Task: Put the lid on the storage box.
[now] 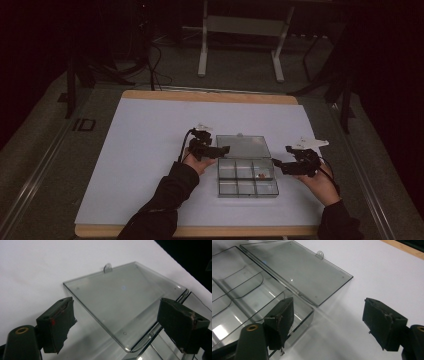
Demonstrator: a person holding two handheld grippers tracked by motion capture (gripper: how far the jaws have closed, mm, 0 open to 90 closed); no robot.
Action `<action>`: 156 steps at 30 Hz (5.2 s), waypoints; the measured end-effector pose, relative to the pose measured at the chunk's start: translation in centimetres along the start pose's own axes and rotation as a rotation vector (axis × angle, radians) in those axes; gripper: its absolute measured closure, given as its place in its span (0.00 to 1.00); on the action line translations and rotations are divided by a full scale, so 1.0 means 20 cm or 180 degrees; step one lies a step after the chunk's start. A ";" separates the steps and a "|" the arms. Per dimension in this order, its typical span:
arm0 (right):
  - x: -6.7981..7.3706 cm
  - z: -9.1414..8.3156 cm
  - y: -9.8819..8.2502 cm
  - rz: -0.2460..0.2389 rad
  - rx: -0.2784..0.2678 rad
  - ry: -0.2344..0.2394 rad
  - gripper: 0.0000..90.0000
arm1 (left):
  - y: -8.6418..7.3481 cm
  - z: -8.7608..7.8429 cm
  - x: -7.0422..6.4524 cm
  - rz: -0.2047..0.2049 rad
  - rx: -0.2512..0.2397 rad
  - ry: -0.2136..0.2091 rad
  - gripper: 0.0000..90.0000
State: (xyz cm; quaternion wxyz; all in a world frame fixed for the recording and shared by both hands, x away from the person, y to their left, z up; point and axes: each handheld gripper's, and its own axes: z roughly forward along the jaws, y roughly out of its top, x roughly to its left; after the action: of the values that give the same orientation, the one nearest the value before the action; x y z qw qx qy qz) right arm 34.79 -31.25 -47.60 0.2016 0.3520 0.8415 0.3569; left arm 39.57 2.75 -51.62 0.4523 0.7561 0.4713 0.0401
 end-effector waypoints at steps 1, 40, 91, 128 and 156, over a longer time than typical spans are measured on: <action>0.00 0.00 0.00 -0.0005 0.0011 0.0003 0.28 | 0.00 0.01 0.01 -0.0038 0.0013 -0.0028 0.18; -0.04 0.11 0.00 0.0154 0.0032 0.0091 0.42 | -0.02 0.01 -0.01 0.0062 0.0025 -0.0296 0.63; -0.01 0.07 0.04 -0.0054 -0.0011 0.0199 0.94 | -0.07 -0.22 -0.09 0.0765 -0.0242 -0.0141 0.93; 0.03 0.00 -0.03 -0.0241 -0.0090 0.0232 0.96 | -0.16 -0.28 -0.15 0.0975 -0.0202 -0.0129 0.94; 0.06 -0.01 -0.11 -0.0273 -0.0012 0.0323 0.96 | -0.25 -0.28 -0.17 0.1095 -0.0043 -0.0146 0.95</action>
State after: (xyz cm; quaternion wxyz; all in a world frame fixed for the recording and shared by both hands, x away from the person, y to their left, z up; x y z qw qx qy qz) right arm 32.93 -31.55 -49.30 0.1744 0.2966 0.8642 0.3670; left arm 31.53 4.53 -50.70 0.4544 0.8233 0.3243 0.1028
